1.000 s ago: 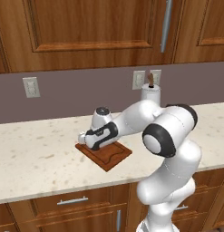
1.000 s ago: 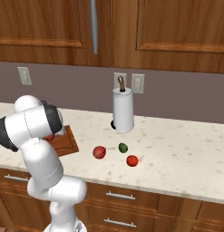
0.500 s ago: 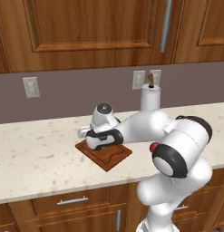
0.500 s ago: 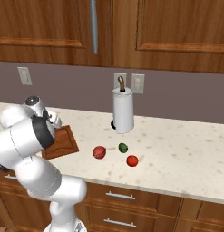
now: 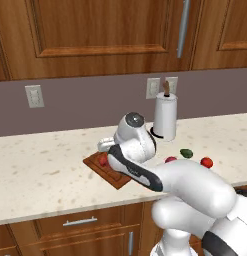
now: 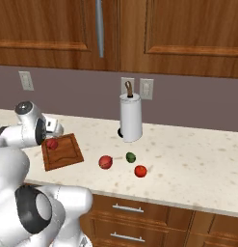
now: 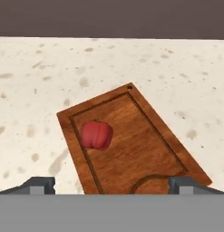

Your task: Place the avocado, onion, tomato, and bell pepper on the cutting board.

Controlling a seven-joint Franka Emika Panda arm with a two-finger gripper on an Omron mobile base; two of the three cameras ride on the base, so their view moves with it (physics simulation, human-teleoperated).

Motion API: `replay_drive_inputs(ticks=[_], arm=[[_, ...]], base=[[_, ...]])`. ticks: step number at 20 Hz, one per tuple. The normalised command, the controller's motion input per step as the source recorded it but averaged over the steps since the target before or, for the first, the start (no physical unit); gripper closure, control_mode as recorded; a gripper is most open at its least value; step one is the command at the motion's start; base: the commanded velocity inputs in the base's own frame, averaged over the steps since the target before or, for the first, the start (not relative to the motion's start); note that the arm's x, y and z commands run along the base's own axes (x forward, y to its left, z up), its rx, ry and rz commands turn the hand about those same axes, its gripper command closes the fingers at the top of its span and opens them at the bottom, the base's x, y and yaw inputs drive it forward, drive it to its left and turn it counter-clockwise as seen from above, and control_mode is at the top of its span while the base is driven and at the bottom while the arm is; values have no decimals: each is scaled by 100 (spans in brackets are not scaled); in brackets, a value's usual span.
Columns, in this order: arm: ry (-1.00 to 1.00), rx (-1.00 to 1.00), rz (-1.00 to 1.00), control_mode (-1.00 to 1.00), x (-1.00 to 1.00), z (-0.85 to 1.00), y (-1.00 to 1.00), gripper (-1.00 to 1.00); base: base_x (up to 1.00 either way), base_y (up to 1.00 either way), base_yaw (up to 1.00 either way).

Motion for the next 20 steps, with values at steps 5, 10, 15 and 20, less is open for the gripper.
replay_drive_inputs(ticks=[5,10,15,20], arm=[[-3,0,-1,-100,-100,61,-73,-100],[-2,0,-8,-100,-85,61,-81,-100],[-1,0,-13,-100,-57,48,-81,-100],[0,4,-13,-100,-26,21,-79,-100]], base=[[0,0,0],[0,0,0],[0,0,0],[0,0,0]])
